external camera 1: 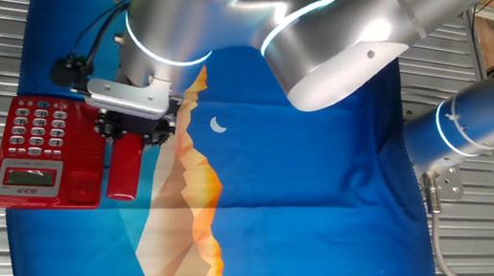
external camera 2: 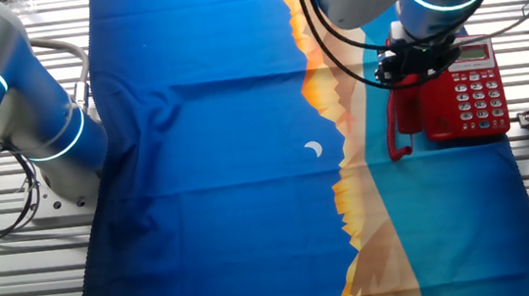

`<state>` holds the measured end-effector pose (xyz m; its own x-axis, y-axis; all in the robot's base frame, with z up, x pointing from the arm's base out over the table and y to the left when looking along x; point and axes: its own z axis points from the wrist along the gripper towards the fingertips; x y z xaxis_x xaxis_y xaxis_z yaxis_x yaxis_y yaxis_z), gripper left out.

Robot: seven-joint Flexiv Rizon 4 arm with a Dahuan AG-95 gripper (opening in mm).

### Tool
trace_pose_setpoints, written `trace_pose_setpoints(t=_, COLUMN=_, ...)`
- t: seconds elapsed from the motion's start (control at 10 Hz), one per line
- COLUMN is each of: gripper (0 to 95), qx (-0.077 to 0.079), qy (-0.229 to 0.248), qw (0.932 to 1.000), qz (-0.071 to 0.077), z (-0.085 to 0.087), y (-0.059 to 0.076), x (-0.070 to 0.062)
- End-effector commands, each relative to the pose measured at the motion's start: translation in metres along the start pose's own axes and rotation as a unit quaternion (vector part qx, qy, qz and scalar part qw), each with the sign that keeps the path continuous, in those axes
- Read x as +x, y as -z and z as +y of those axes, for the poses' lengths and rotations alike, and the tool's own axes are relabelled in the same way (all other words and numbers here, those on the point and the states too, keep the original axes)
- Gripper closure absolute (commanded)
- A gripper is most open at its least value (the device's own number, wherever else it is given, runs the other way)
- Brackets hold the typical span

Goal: Place the handset of the telephone on the corresponding phone cradle

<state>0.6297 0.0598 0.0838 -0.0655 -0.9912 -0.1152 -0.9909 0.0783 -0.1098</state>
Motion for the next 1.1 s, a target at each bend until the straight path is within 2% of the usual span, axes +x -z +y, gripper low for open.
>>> trace_pose_setpoints(t=0.1, gripper=95.0, qx=-0.001, qy=-0.003, qw=1.0000, qz=0.003, z=-0.002, y=0.000, x=-0.001)
trace_pose_setpoints(t=1.1, gripper=95.0, qx=-0.006, qy=0.003, qw=0.9999, qz=-0.008, z=-0.017, y=0.000, x=0.002)
